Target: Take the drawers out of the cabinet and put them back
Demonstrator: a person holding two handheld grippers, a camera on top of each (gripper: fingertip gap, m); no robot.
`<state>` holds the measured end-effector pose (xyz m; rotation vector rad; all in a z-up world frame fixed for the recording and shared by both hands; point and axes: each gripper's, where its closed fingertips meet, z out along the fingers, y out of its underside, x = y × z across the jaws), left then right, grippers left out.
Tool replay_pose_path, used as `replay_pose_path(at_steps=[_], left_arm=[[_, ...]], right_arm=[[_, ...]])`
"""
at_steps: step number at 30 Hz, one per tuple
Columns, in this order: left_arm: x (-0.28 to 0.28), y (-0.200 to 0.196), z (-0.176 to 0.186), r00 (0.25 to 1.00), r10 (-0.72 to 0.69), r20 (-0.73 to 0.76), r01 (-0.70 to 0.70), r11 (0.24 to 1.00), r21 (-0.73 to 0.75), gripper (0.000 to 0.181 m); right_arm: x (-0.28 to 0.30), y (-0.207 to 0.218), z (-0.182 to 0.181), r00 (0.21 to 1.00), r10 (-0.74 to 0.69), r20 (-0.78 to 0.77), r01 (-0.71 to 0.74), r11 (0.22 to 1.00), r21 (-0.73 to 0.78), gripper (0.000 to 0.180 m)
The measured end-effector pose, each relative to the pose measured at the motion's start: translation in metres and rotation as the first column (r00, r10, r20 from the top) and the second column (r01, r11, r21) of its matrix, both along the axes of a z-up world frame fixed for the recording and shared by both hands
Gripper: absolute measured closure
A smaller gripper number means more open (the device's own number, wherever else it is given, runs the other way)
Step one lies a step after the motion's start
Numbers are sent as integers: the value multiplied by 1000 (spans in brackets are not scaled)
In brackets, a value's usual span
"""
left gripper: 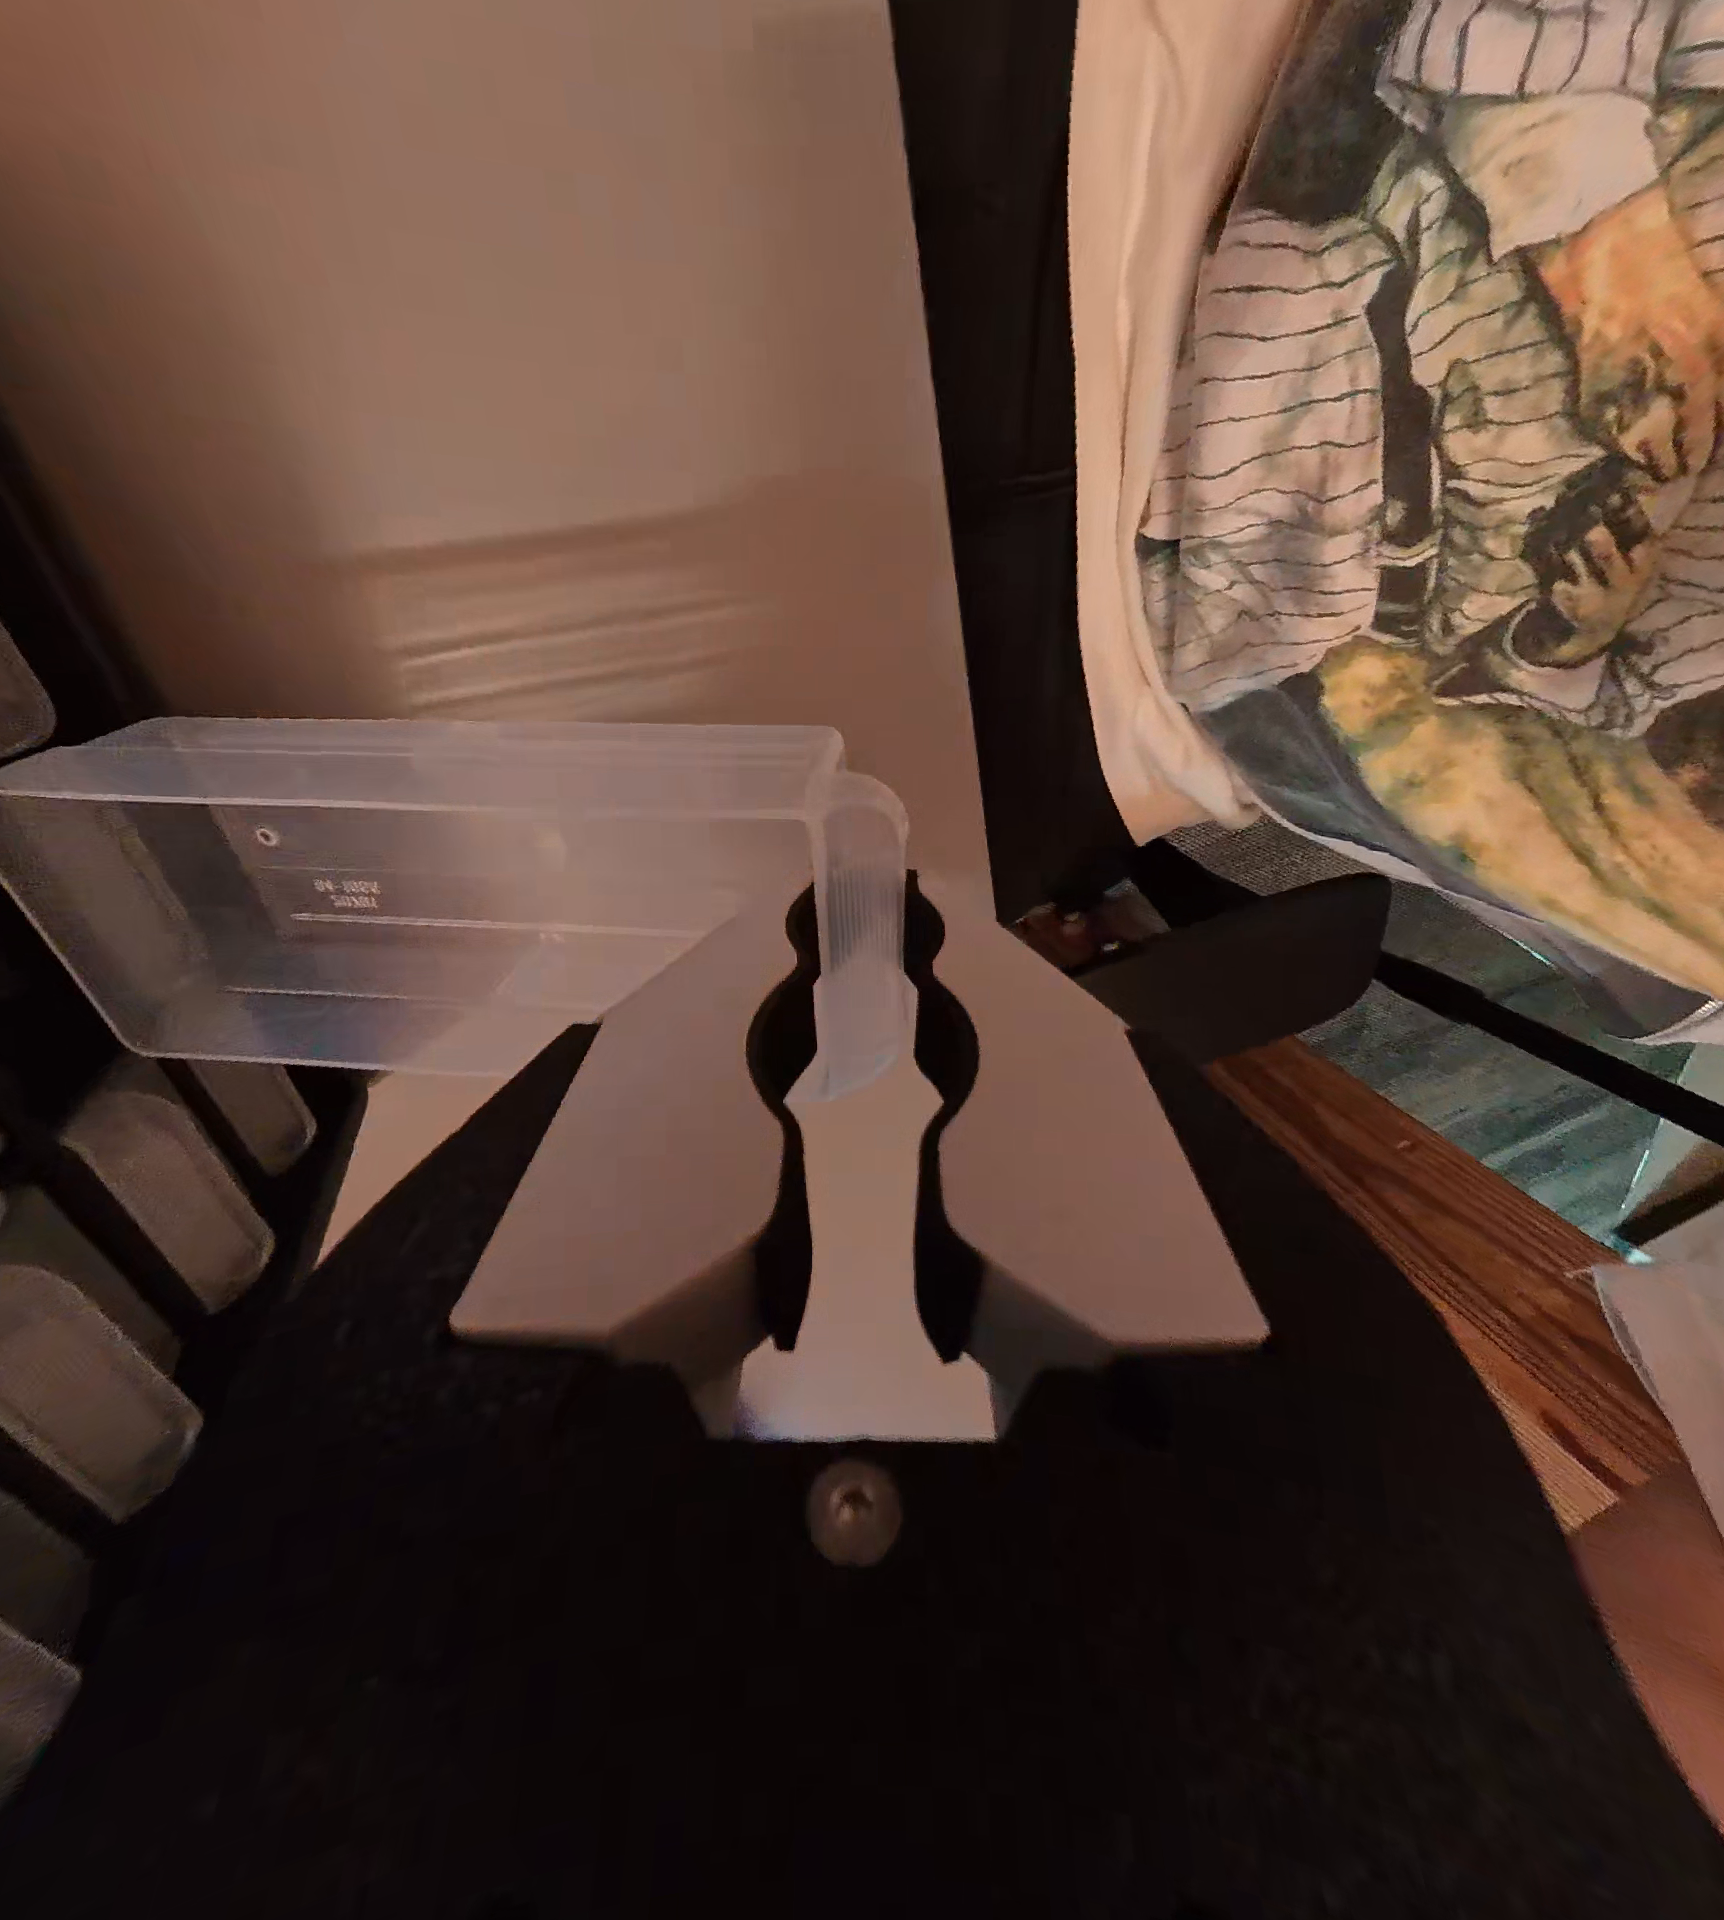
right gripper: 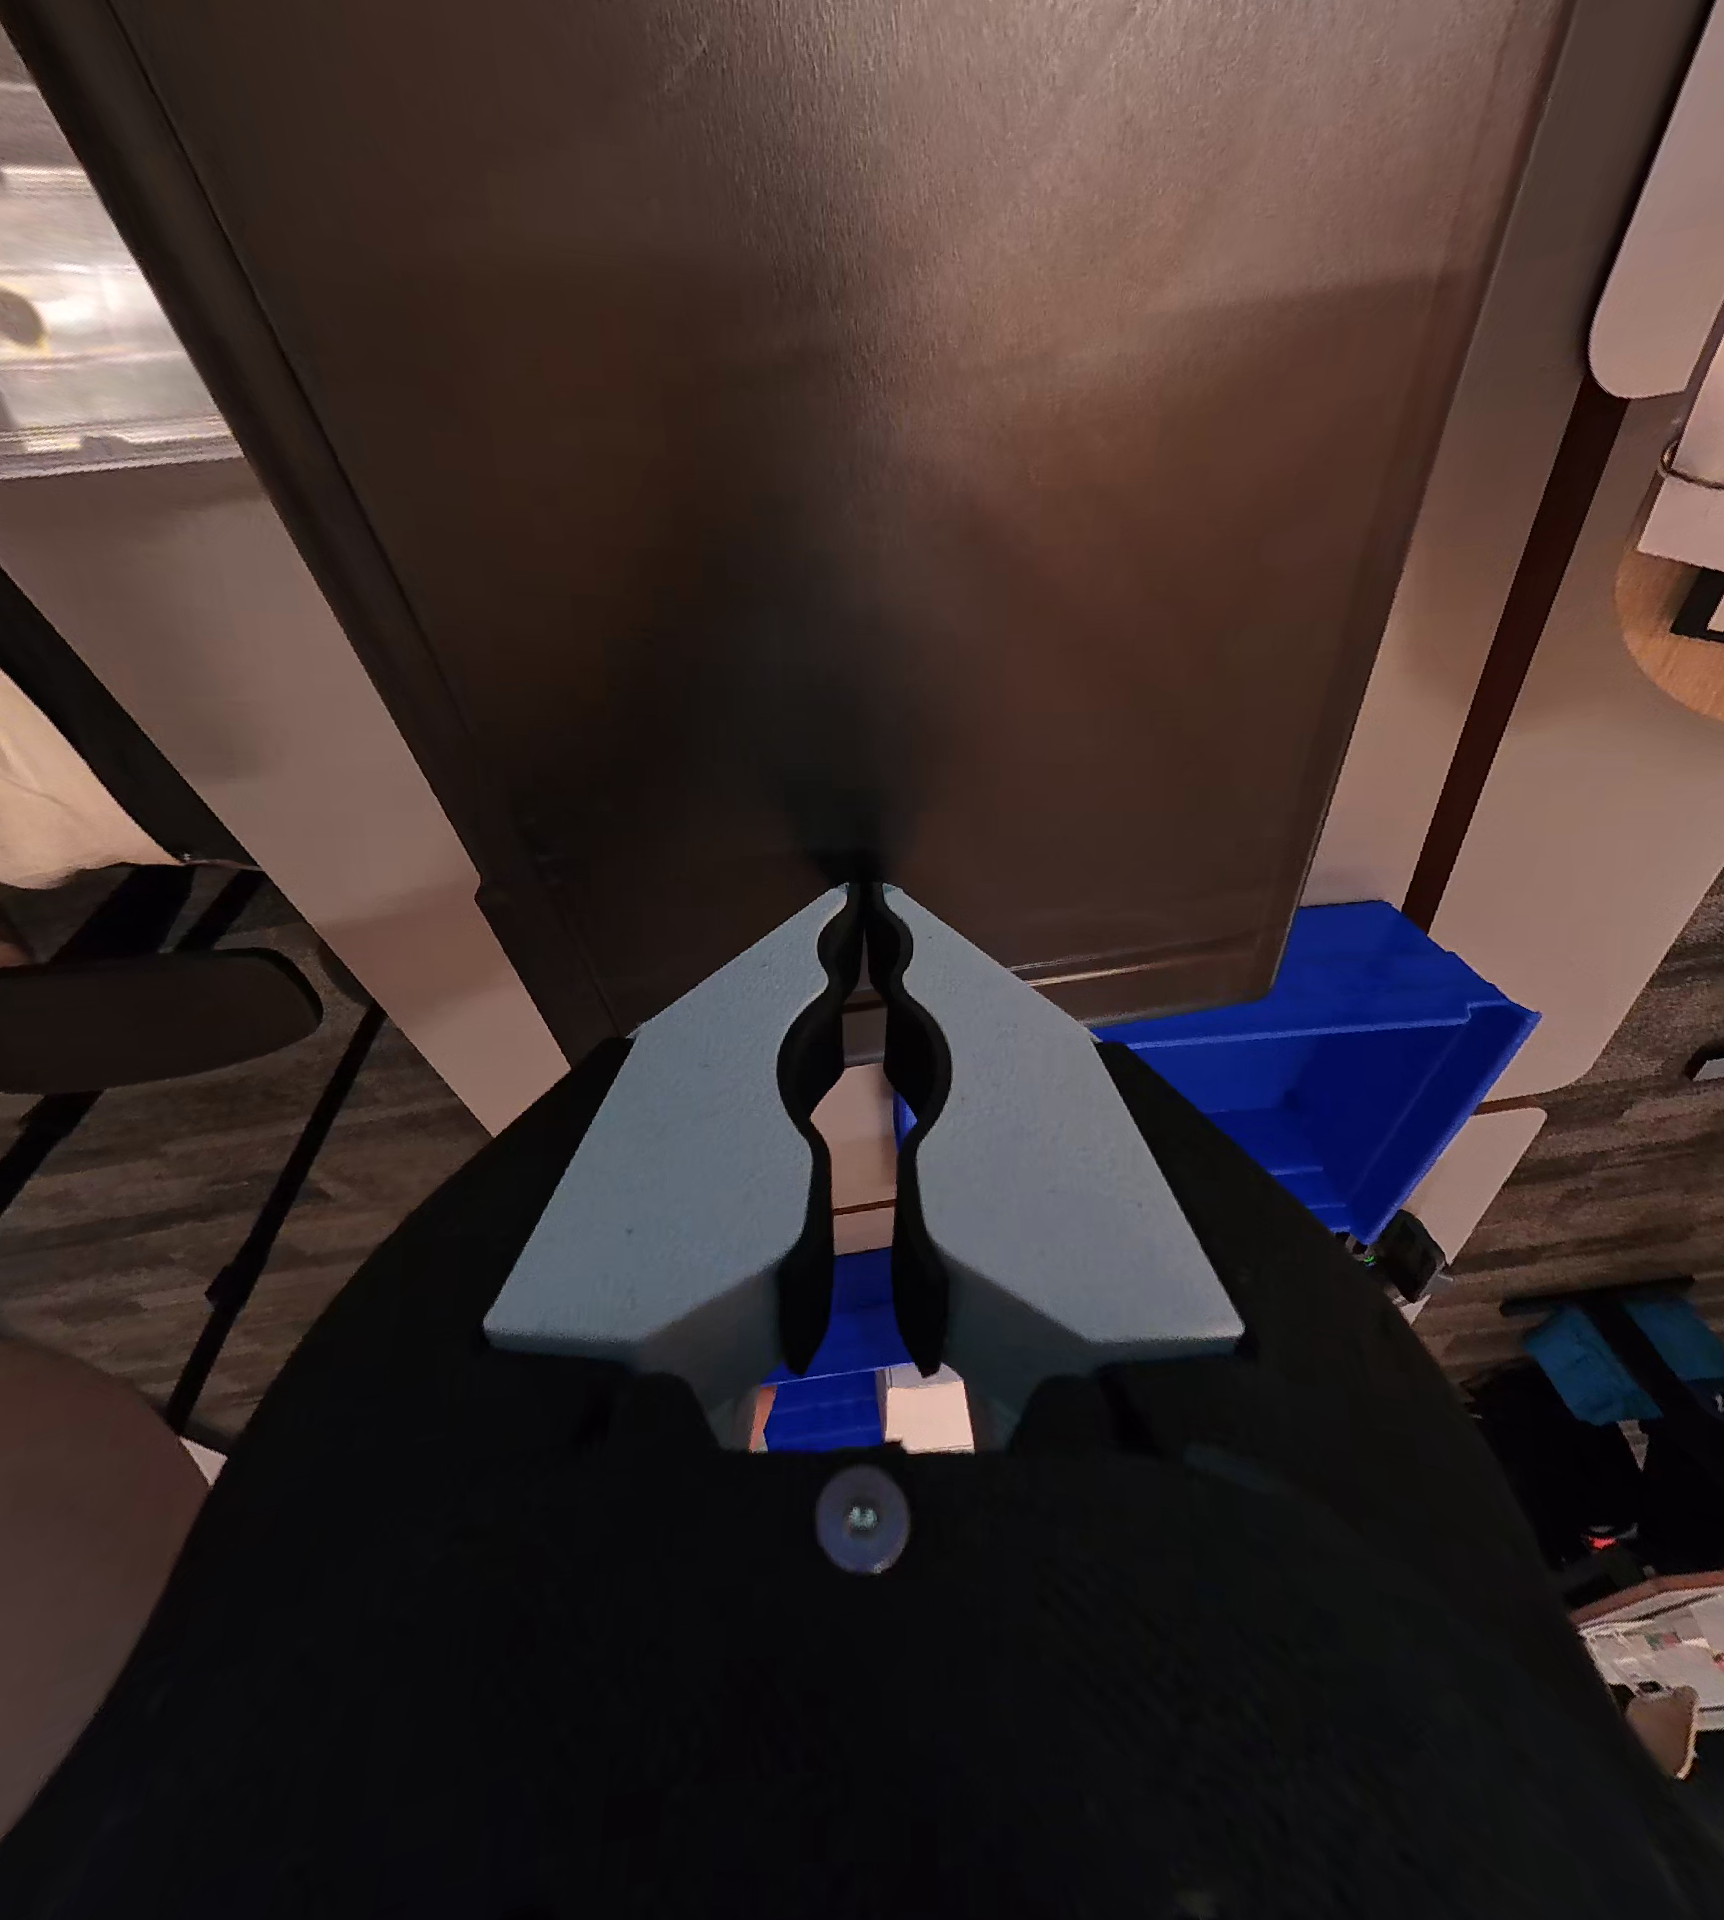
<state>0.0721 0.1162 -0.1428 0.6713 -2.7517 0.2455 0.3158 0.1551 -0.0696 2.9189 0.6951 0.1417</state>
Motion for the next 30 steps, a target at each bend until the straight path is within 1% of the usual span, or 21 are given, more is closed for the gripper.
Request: replay_pose_path(at_steps=[1,6,11,16,20,23,28,30], left_arm=[[3,1,-1,1000,6,-3,-6,1000,7,170],[12,7,-5,999,18,-35,-16,999,46,170],[22,10,-13,997,62,-48,-58,995,83,171],[34,18,-14,996,85,-10,-83,988,130,171],[35,19,-19,998,69,9,-69,985,159,170],[34,19,-23,997,65,43,-72,980,186,170],[37,16,-24,981,123,151,-154,965,214,170],[38,14,-29,975,123,185,-164,961,222,170]], right_arm=[[0,0,0,1000,1,0,-1,1000,-1,180],[0,0,0,1000,2,-4,-2,1000,2,180],[0,0,0,1000,-1,-11,1,1000,17,180],[0,0,0,1000,3,-2,-3,1000,13,180],[0,0,0,1000,11,15,-11,1000,-7,180],[0,0,0,1000,13,23,-12,1000,-16,180],[0,0,0,1000,14,23,-14,1000,-5,180],[0,0,0,1000,10,12,-10,1000,6,180]])
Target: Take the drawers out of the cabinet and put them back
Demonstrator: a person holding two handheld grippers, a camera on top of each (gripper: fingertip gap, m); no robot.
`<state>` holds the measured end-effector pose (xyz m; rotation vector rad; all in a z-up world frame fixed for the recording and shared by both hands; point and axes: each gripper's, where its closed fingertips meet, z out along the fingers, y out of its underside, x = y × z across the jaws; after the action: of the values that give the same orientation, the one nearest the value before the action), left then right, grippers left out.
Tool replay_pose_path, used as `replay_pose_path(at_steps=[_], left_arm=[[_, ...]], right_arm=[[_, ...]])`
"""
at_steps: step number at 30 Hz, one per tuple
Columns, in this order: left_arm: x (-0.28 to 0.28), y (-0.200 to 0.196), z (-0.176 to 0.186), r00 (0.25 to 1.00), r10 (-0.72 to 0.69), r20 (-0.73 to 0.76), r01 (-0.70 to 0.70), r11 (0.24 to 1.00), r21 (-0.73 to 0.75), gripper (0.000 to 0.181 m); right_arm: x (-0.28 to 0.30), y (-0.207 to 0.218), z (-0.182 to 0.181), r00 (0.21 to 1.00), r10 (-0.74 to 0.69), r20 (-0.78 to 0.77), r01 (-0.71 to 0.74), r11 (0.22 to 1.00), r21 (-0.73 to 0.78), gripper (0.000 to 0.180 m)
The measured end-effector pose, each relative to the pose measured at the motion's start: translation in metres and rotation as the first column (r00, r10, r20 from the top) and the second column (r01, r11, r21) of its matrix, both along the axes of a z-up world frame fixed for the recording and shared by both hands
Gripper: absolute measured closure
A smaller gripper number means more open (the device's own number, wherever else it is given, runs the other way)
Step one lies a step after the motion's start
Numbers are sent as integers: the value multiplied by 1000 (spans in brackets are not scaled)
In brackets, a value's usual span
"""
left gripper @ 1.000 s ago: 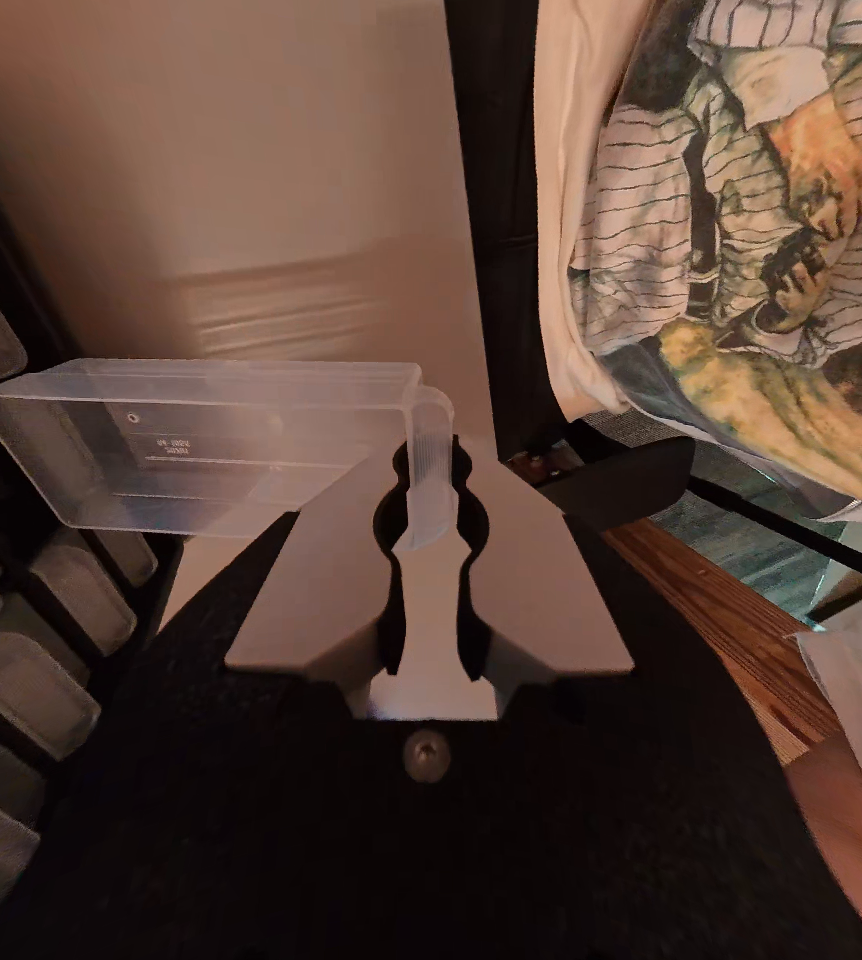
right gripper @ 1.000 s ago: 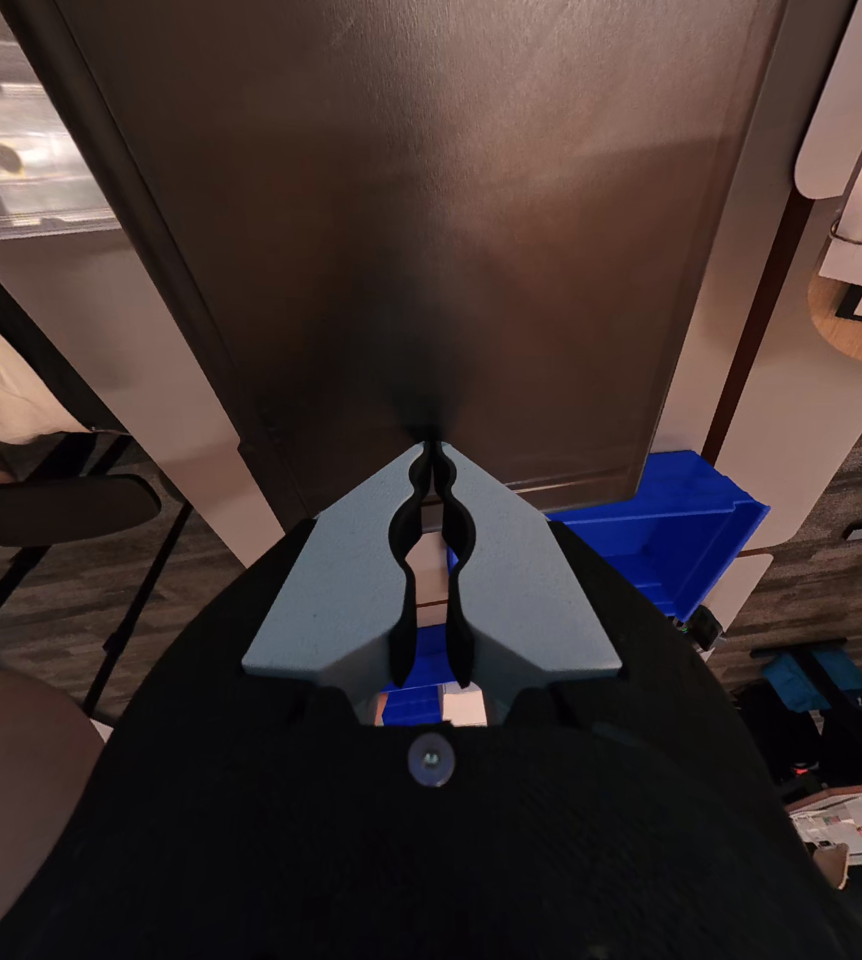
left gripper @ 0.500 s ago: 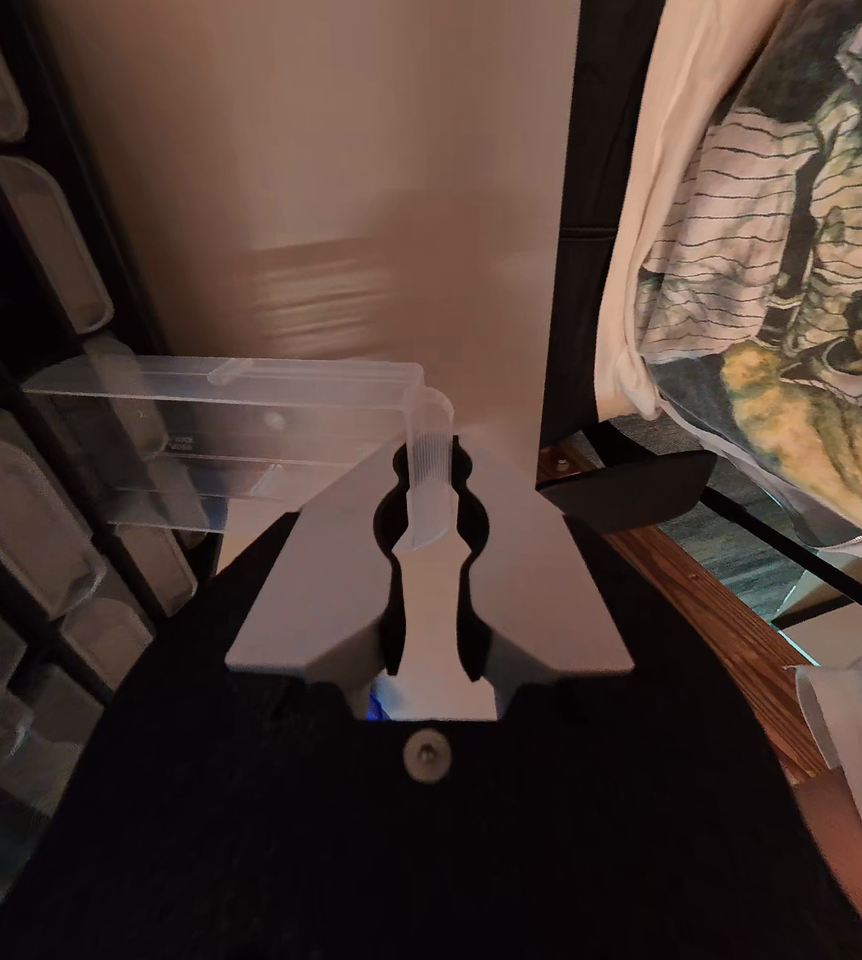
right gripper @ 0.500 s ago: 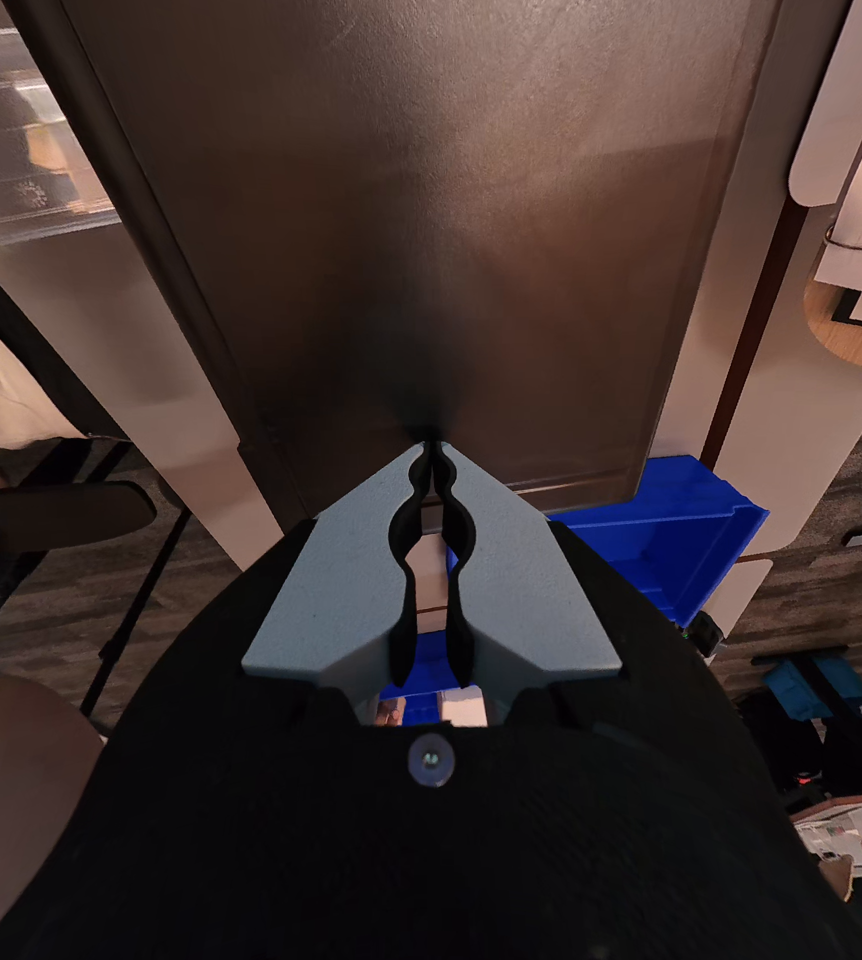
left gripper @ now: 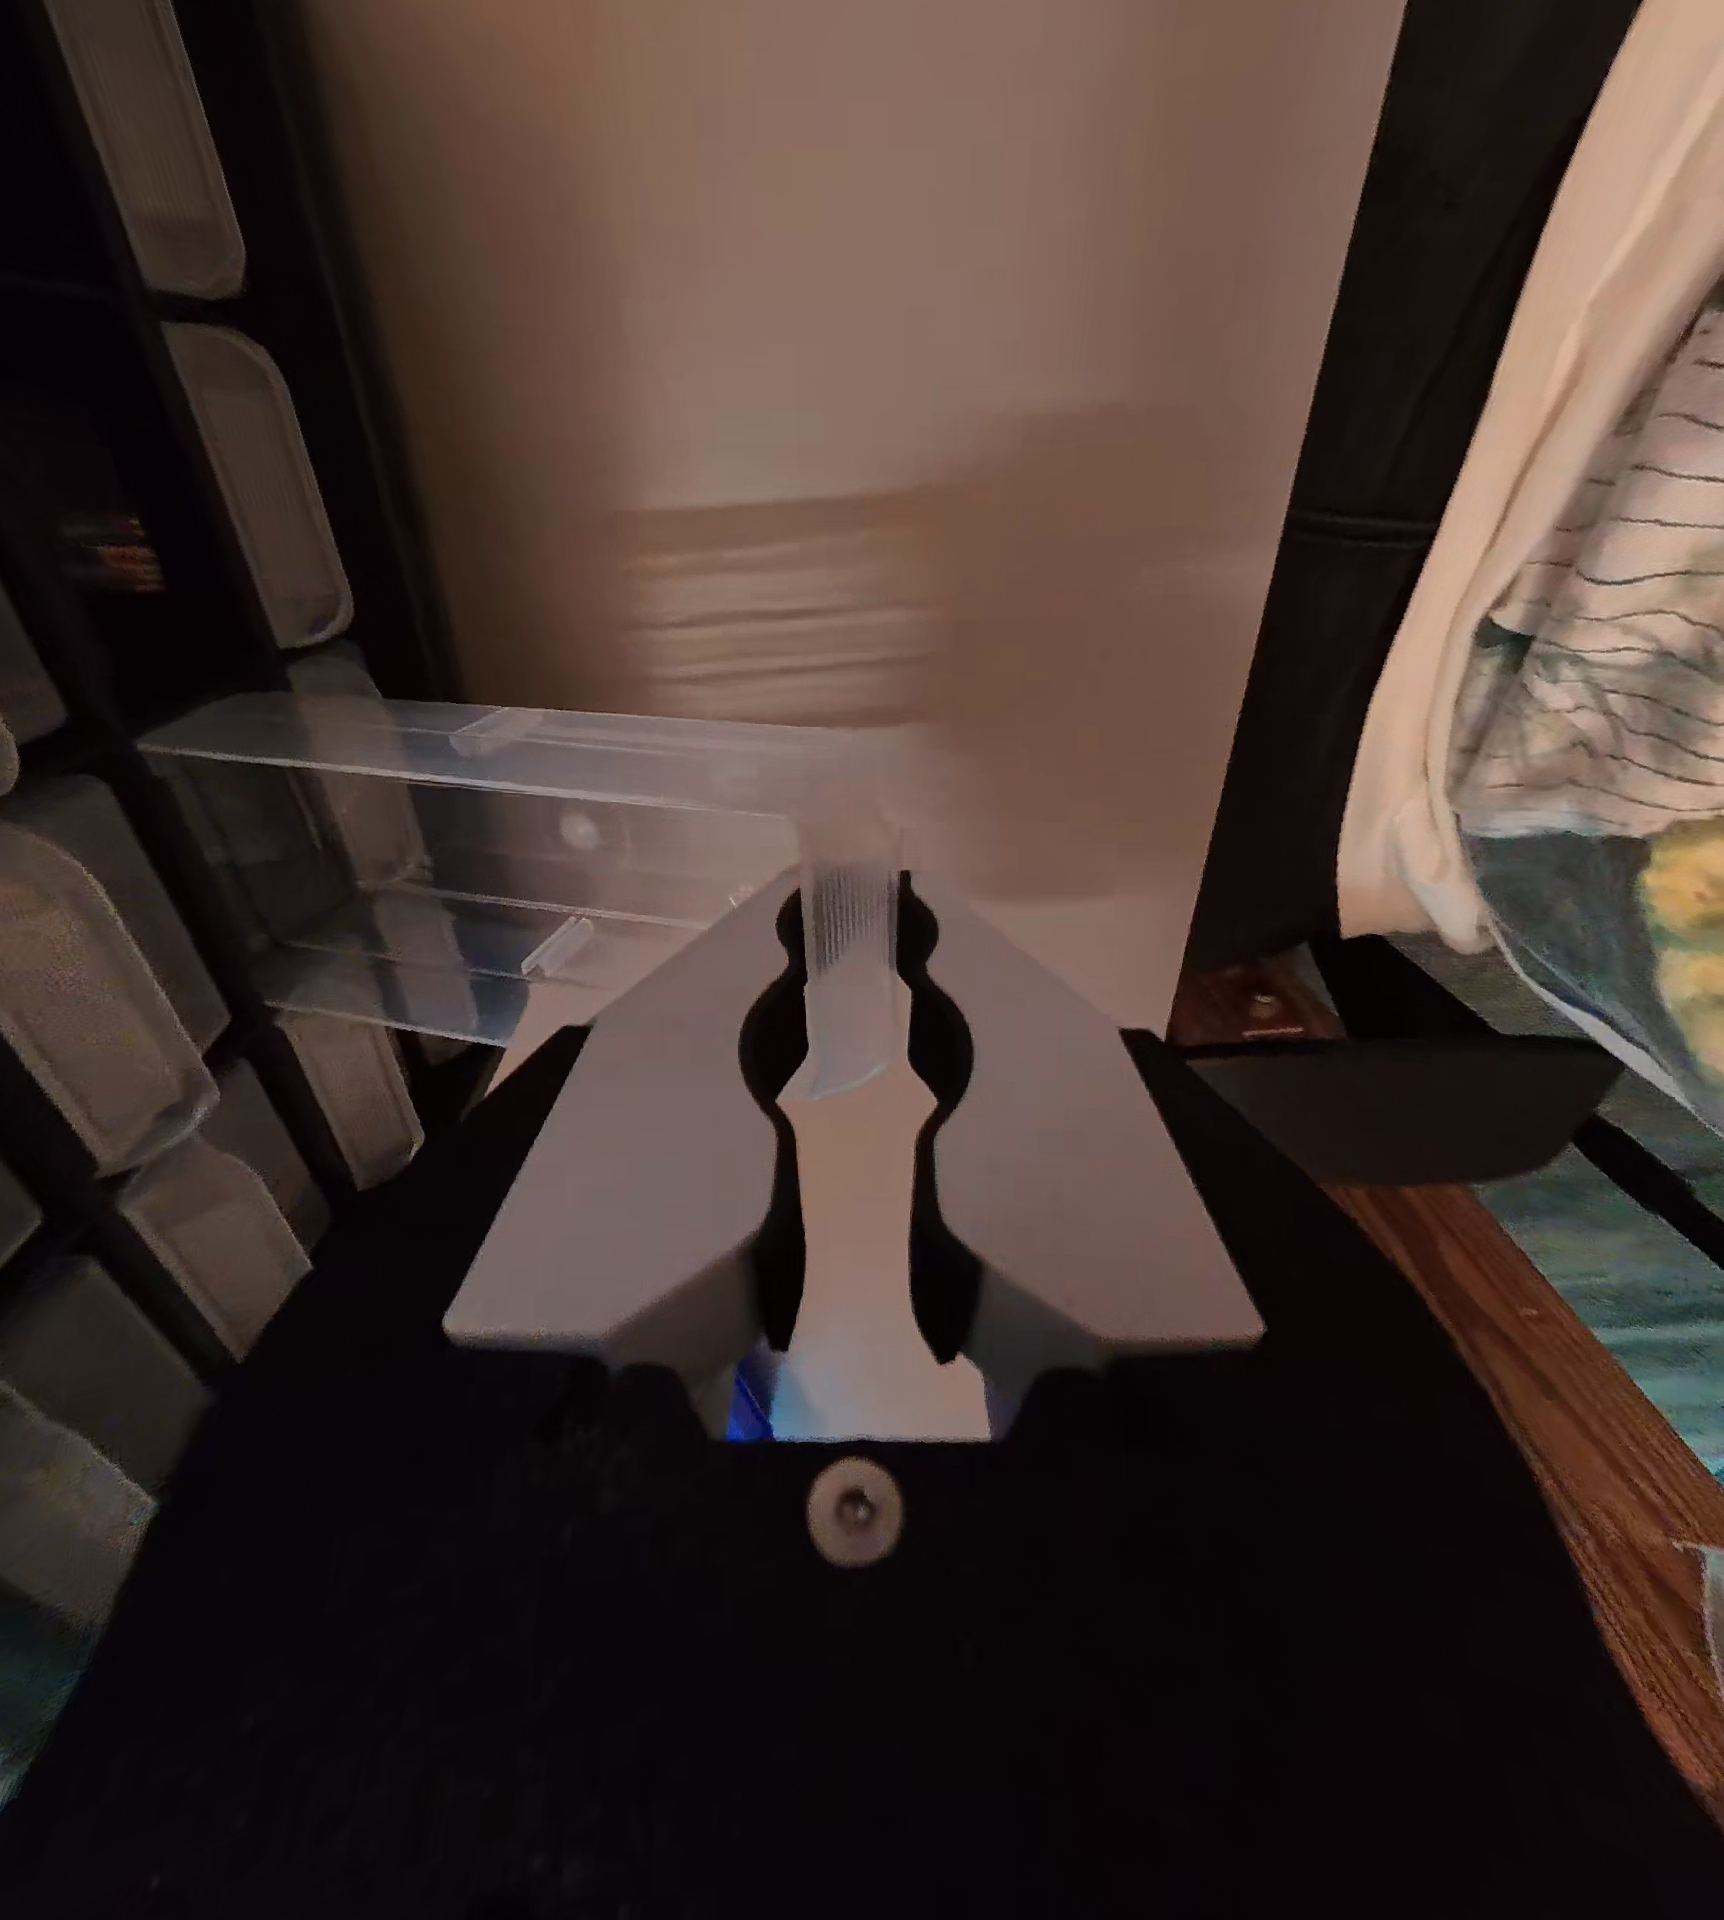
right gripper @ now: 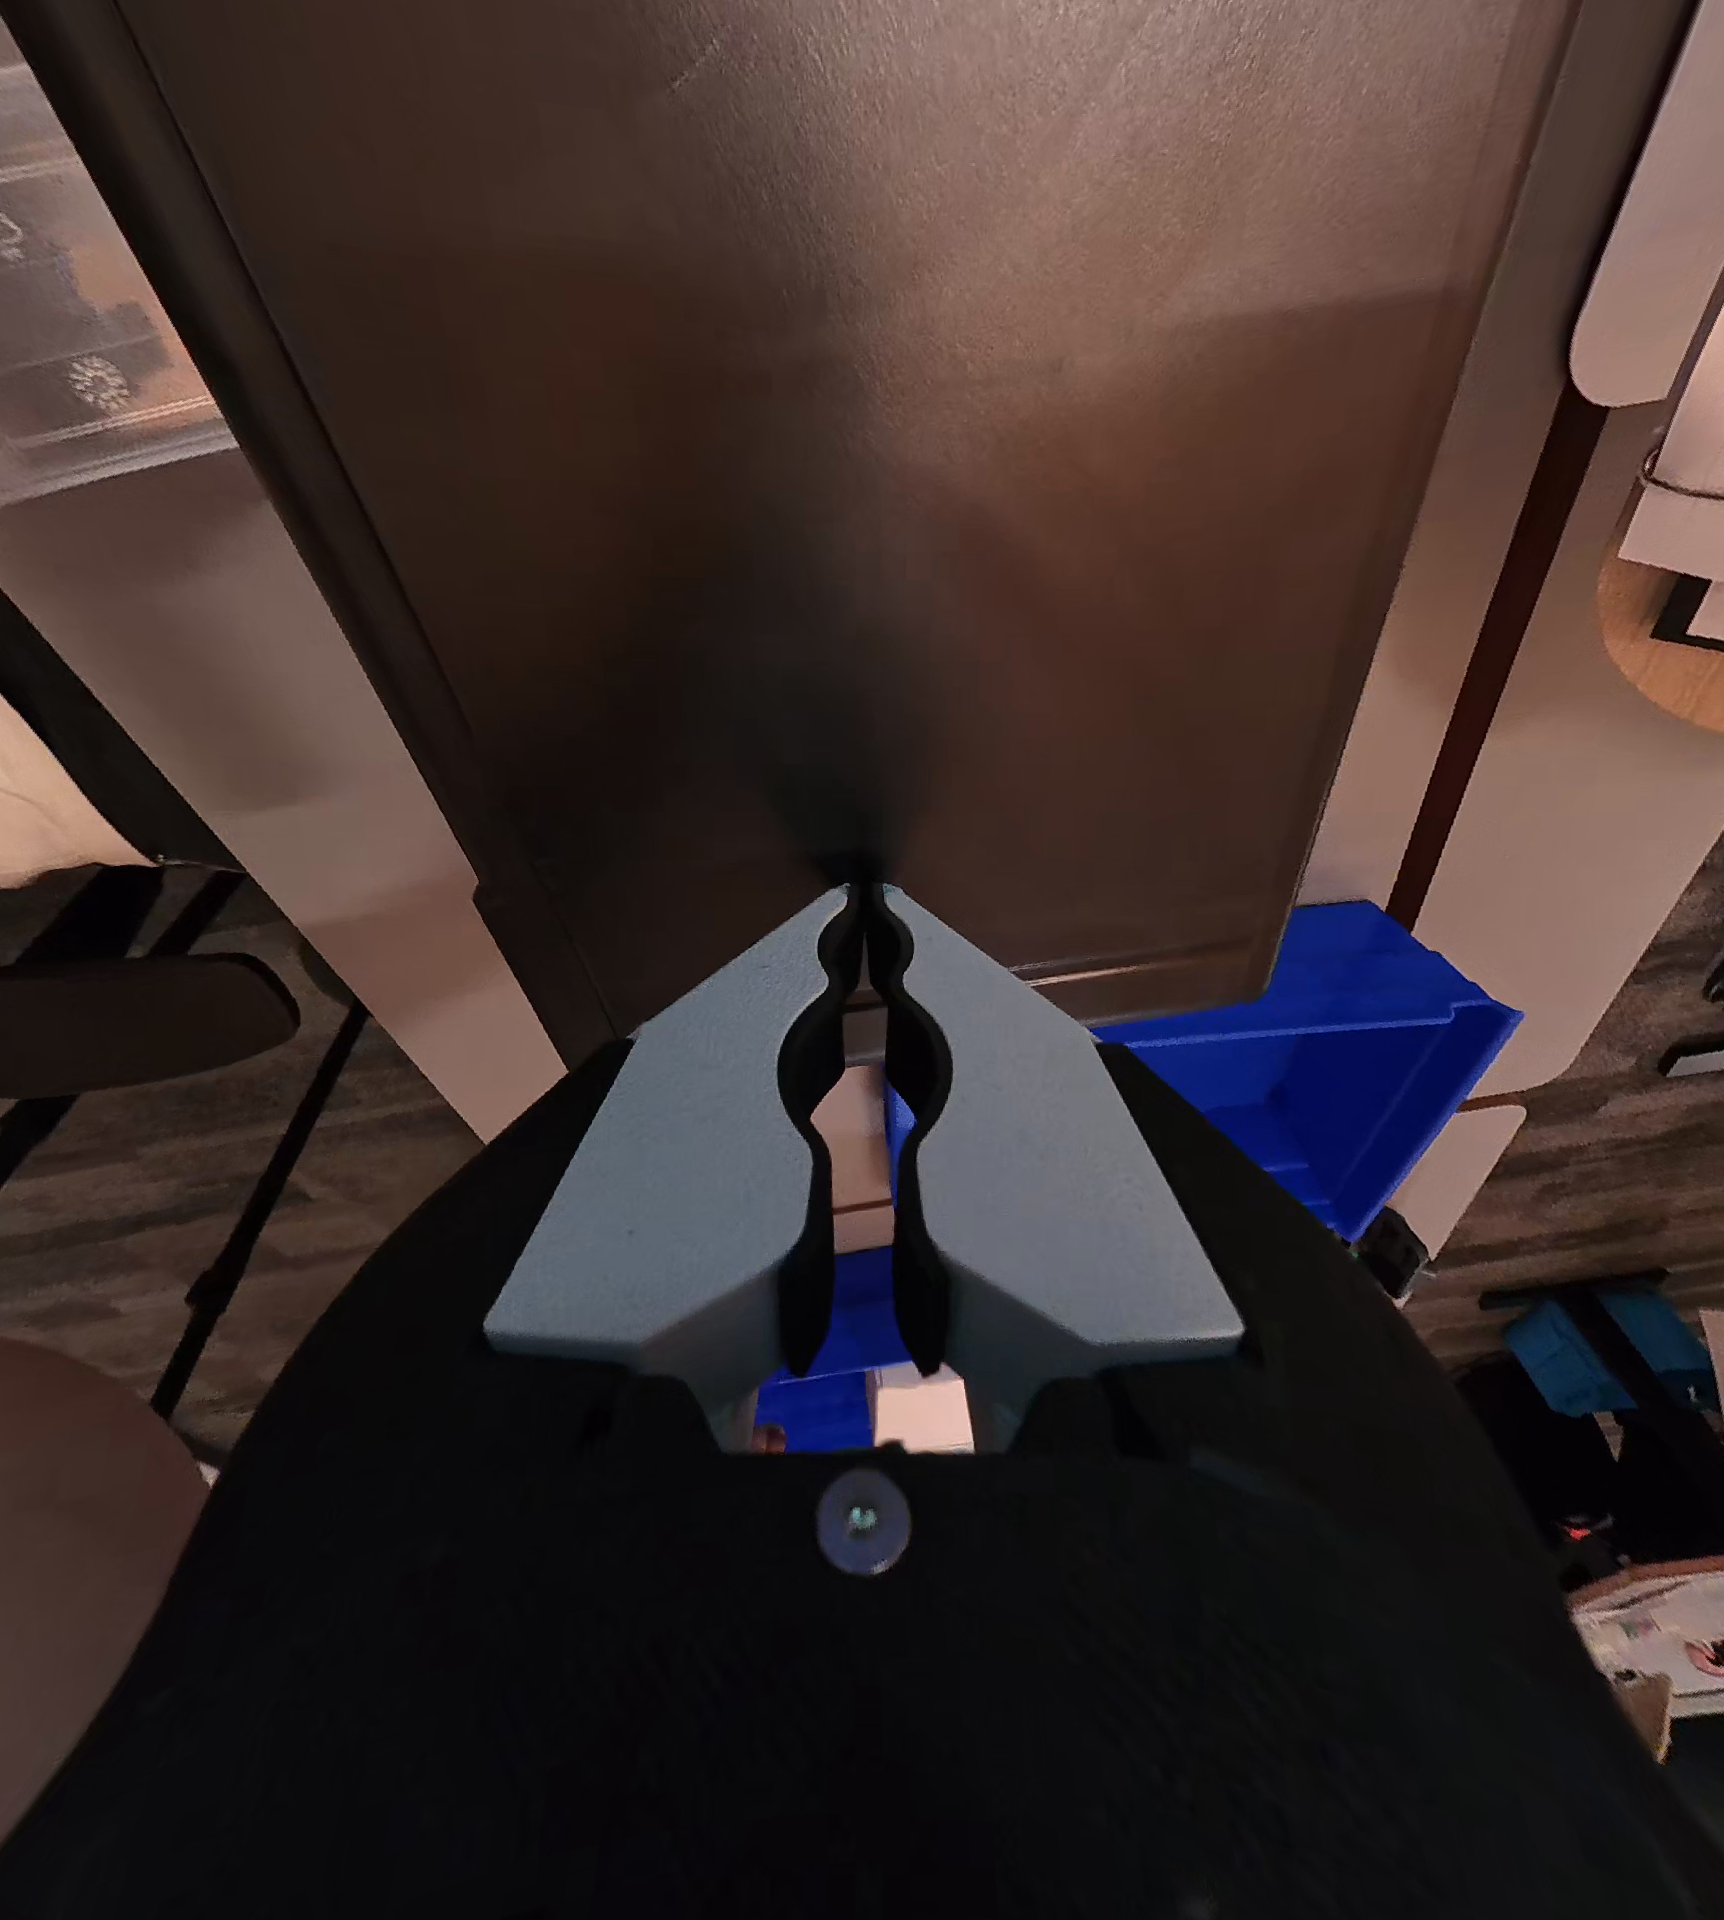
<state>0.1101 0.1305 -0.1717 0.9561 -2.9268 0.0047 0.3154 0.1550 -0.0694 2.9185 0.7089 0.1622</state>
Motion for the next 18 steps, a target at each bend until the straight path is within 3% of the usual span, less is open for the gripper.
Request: replay_pose_path(at_steps=[11,18], left_arm=[[12,17,-31,988,-58,142,33,985,172,170],[51,46,-38,952,-34,305,-18,986,166,169]], right_arm=[[0,0,0,1000,-4,-3,4,1000,18,180],[0,0,0,1000,-3,-3,3,1000,12,180]])
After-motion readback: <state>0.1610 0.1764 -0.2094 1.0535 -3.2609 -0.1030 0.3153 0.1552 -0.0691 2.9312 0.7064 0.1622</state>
